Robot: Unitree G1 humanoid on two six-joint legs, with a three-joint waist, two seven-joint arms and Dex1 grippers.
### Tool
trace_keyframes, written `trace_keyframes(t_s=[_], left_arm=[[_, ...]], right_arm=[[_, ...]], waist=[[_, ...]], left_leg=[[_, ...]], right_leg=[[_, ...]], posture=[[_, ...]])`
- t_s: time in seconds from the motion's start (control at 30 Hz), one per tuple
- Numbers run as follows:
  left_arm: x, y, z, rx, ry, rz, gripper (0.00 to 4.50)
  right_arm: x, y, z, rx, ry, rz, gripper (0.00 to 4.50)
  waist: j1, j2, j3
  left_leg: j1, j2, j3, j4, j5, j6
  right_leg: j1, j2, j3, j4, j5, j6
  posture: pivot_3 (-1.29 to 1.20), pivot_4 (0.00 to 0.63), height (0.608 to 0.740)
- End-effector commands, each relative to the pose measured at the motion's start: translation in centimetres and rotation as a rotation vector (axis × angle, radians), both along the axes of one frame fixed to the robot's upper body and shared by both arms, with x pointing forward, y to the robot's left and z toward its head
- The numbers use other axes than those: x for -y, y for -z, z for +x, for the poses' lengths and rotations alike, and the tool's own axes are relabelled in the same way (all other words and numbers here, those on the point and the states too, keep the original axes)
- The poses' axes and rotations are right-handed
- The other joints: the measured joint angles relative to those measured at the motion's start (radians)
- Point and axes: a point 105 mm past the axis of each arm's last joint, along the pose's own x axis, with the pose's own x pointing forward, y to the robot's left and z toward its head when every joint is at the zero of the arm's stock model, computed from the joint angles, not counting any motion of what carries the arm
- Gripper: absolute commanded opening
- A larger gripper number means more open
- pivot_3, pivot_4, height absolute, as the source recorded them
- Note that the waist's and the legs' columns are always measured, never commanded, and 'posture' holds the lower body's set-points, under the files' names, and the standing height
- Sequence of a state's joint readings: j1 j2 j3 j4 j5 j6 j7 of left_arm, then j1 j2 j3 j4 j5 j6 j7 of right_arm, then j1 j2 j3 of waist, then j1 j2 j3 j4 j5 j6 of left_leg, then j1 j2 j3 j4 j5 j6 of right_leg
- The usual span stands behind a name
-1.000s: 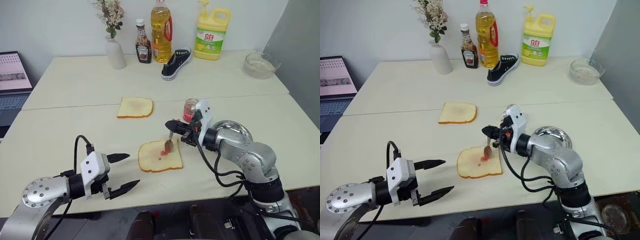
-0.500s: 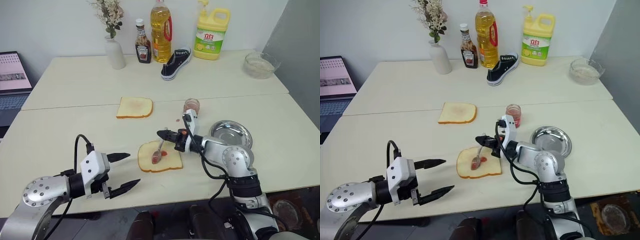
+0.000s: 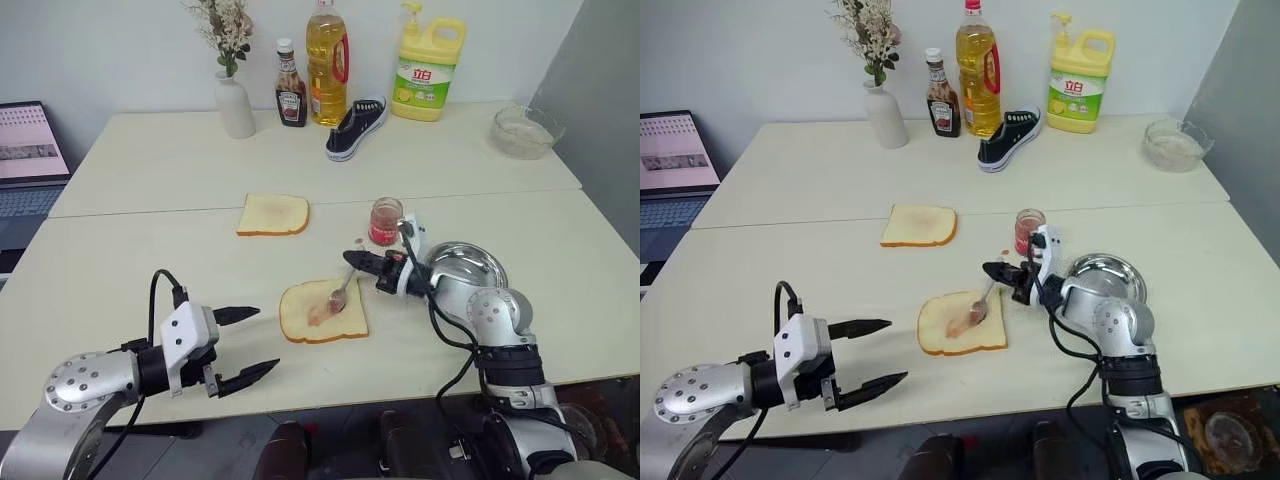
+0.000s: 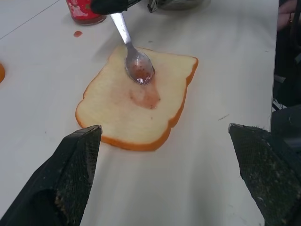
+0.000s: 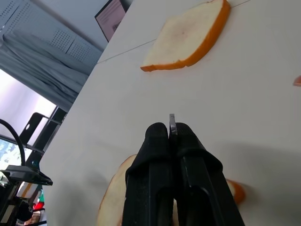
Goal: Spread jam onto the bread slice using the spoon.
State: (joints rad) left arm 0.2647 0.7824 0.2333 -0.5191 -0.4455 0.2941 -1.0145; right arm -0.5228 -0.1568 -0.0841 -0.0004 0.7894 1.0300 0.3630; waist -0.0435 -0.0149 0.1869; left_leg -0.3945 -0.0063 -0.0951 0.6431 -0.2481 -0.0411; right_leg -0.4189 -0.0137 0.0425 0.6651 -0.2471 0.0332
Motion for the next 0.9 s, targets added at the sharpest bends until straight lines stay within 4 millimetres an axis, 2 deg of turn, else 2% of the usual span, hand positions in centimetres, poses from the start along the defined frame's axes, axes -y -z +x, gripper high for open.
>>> trace_keyframes(t_s=[0.03,0.1,0.23,0.37,0.53,0.73,0.9], left_arm=[[0.3,-0.4,0.0,0.027,0.026,0.000,4.50],[0.3,-0.4,0.1,0.027,0.027,0.000,4.50],[0.3,-0.5,0.3,0.029,0.029,0.000,4.50],[0.6,-0.6,0.3,0.030,0.036,-0.001,4.50],[0.8,-0.8,0.4,0.033,0.039,-0.002,4.50],[0.7,-0.8,0.3,0.034,0.035,0.000,4.50],[0.8,-0.7,0.3,0.034,0.032,-0.005,4.50]], right_arm=[[1.5,-0.2,0.1,-0.001,0.047,-0.012,0.03],[1.6,-0.4,0.0,-0.010,0.049,0.002,0.03],[0.1,-2.4,-0.6,-0.024,0.001,0.105,0.03],[-3.2,-4.5,-1.2,-0.042,-0.065,0.216,0.03],[-5.4,-3.7,-1.0,-0.063,-0.093,0.191,0.03],[-5.2,-1.4,-0.6,-0.056,-0.090,0.090,0.03],[-2.2,0.0,-0.8,-0.051,-0.055,0.006,0.03]], waist=[[0.000,0.000,0.000],[0.000,0.000,0.000],[0.000,0.000,0.000],[-0.010,0.000,0.000],[-0.014,0.000,0.000],[-0.010,0.000,0.000],[-0.010,0.000,0.000]], left_leg=[[0.000,0.000,0.000,0.000,0.000,0.000],[0.000,0.000,0.000,0.000,0.000,0.000],[0.000,0.000,0.000,0.000,0.000,0.000],[0.000,0.001,0.000,-0.001,0.000,0.000],[0.000,0.002,0.000,-0.001,0.000,0.000],[0.000,0.001,0.000,-0.001,0.000,0.000],[0.000,0.001,0.000,-0.001,0.000,0.000]], right_leg=[[0.000,0.000,0.000,0.000,0.000,0.000],[0.000,0.000,0.000,0.000,0.000,0.000],[0.000,0.000,0.000,0.000,0.000,0.000],[-0.001,0.001,0.000,0.001,0.000,-0.001],[-0.001,0.003,0.000,0.000,0.001,-0.002],[-0.001,0.002,0.000,0.000,0.001,-0.002],[-0.001,0.002,0.000,0.000,0.001,-0.002]], posture=[[0.00,0.150,0.740],[0.00,0.150,0.740],[0.00,0.150,0.740],[0.00,0.150,0.740],[0.00,0.150,0.740],[0.00,0.150,0.740],[0.00,0.150,0.740]])
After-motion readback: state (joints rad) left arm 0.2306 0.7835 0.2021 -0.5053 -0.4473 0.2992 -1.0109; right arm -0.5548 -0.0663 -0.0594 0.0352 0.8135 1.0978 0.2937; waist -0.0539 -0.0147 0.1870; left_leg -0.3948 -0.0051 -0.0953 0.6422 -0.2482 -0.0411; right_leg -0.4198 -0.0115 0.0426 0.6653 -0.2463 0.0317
